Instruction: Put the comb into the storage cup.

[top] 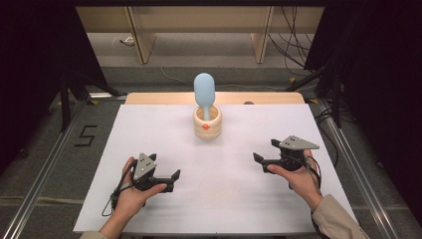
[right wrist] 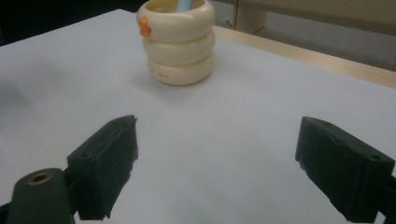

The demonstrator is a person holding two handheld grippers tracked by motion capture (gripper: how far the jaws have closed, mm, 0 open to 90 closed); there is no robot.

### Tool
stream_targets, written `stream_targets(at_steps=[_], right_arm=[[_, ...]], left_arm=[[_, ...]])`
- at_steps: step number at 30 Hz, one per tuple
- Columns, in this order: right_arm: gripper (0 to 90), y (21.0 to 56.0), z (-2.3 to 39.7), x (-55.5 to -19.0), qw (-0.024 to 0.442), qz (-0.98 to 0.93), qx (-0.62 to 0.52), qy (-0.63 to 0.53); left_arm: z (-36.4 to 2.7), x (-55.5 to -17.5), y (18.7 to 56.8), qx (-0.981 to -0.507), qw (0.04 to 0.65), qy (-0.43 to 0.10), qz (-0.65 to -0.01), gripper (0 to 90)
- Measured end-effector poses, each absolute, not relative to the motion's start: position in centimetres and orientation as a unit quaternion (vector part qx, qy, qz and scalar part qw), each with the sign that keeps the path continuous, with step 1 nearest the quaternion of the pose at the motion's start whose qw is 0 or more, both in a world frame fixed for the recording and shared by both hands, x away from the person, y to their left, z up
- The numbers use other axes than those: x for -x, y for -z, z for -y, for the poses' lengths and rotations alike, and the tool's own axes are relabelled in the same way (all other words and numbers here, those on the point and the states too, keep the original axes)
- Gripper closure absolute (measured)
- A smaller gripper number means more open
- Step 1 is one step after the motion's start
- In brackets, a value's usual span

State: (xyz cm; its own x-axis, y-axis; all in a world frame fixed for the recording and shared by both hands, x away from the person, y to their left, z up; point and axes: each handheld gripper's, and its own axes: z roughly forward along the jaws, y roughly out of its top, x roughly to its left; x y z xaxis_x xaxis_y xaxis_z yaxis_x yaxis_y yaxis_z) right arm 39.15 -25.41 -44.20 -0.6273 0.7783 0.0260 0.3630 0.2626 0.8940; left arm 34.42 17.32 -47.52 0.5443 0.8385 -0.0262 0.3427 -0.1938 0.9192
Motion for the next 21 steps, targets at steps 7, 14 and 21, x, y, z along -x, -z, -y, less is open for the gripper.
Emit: stream_targets(at_steps=[7, 14, 21], right_arm=[[14.1, 44.4, 26.3, -38.7, 0.219, -0.761, -0.379, -0.478], [14.0, 44.7, 27.5, -38.1, 0.221, -0.755, -0.389, -0.478], [14.0, 44.9, 28.2, -37.7, 0.224, -0.752, -0.395, -0.478]], left_arm=[[-17.5, -34.4, 47.5, -0.728, 0.489, -0.256, -0.407, 0.0], [-17.6, -34.5, 47.5, -0.728, 0.488, -0.257, -0.408, 0.0], [-17.7, -34.5, 47.5, -0.727, 0.487, -0.257, -0.410, 0.0]])
